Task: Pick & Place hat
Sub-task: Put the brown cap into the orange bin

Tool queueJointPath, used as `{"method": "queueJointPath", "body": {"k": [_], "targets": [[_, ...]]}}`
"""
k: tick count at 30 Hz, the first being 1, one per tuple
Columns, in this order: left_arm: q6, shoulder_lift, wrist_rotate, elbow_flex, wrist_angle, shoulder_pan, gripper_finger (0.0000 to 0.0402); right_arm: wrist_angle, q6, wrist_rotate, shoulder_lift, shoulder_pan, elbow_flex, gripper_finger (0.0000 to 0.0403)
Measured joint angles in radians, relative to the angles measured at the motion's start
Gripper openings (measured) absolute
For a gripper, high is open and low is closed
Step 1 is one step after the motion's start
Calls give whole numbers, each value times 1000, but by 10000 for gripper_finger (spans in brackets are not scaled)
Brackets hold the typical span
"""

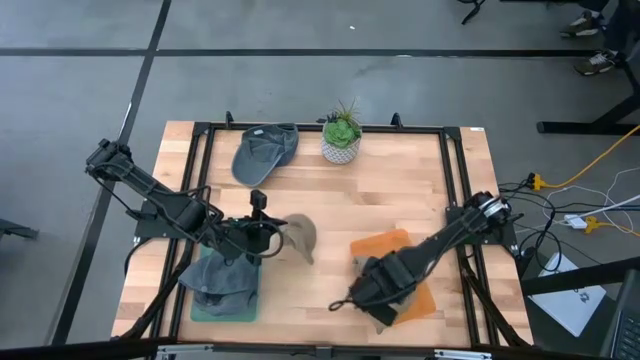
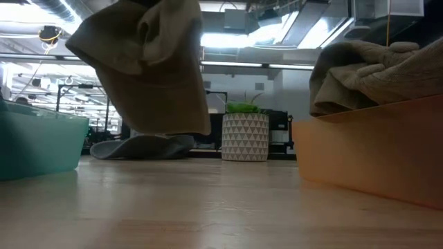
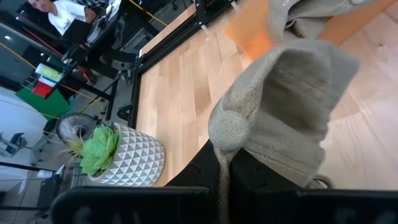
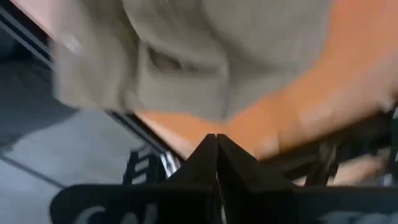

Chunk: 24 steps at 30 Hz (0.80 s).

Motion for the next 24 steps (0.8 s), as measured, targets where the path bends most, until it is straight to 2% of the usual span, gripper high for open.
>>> {"method": "queueJointPath", "body": {"k": [5,10,16,21,24], "targets": [[0,0,1,0,0,0,6,1,81,-133,0,53,-97,4],[0,0,3,0,0,0,4,8,194,-163,-1,100,-166,4],[0,0,14,0,0,0,4,14,305,-97,-1,149,-185,4],[0,0,15,0,0,0,5,9,437,27,-1,202,-185,3],[0,0,15,0,0,0,4,51,530,63,-1,225,-185,2]]}}
